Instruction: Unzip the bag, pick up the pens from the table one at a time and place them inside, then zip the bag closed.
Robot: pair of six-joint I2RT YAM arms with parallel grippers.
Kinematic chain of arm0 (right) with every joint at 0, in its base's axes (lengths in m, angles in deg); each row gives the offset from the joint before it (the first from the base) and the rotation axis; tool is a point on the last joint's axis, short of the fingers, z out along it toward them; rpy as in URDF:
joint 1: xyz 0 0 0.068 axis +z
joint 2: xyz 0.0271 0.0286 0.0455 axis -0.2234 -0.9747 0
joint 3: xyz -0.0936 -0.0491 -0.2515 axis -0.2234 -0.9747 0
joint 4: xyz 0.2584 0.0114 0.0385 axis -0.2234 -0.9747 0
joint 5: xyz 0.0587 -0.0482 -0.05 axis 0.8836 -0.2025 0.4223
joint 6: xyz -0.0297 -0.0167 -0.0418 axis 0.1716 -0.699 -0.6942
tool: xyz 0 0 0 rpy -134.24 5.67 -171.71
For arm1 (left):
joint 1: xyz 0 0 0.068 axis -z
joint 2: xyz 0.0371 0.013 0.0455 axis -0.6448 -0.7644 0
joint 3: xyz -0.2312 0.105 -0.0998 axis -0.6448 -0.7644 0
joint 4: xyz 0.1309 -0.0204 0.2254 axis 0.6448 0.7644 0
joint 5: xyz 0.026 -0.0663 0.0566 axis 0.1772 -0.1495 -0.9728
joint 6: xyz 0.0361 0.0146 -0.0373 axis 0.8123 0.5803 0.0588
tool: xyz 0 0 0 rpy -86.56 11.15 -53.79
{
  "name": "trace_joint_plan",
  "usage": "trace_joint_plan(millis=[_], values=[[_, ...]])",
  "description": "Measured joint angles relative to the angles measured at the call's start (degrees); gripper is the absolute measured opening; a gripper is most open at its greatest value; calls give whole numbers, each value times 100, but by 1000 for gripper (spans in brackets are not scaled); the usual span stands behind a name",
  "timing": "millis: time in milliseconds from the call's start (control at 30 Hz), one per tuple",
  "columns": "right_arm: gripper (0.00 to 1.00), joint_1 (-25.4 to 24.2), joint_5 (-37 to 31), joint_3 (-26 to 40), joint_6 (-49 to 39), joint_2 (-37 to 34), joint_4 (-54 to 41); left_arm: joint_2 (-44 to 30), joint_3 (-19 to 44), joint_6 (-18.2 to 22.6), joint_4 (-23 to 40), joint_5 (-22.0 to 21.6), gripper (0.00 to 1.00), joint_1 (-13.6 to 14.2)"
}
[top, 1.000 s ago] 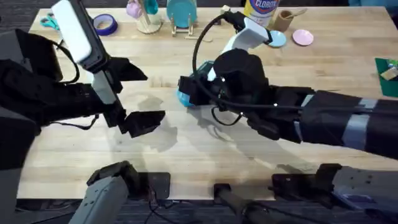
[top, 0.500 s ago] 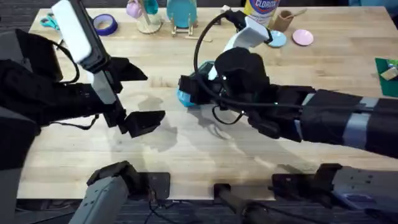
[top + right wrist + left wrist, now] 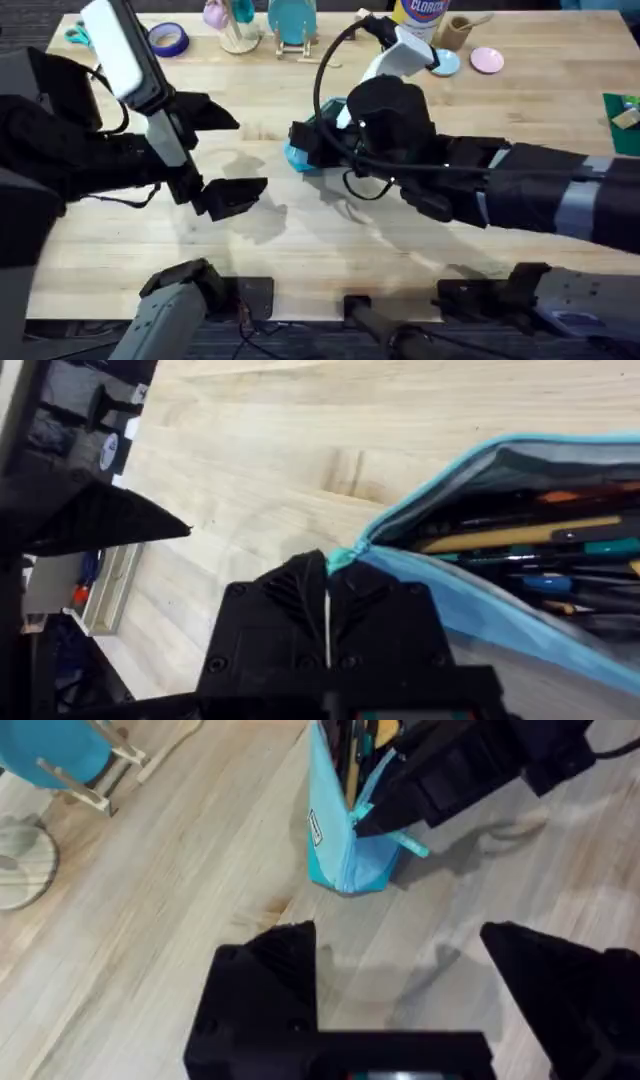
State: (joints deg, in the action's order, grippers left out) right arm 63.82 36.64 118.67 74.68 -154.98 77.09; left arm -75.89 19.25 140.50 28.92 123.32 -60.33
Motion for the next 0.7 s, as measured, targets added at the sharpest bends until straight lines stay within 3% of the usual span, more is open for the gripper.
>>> trace_joint_plan(millis=[133, 433, 700], values=[[31, -7, 0, 0, 0, 0, 1, -276, -30, 87, -25, 48, 993, 0], [31, -7, 0, 0, 0, 0, 1, -1312, -232, 874, -512, 432, 993, 0], [31, -7, 0, 0, 0, 2, 1, -2410, -232, 1045, -1084, 1017, 994, 0]])
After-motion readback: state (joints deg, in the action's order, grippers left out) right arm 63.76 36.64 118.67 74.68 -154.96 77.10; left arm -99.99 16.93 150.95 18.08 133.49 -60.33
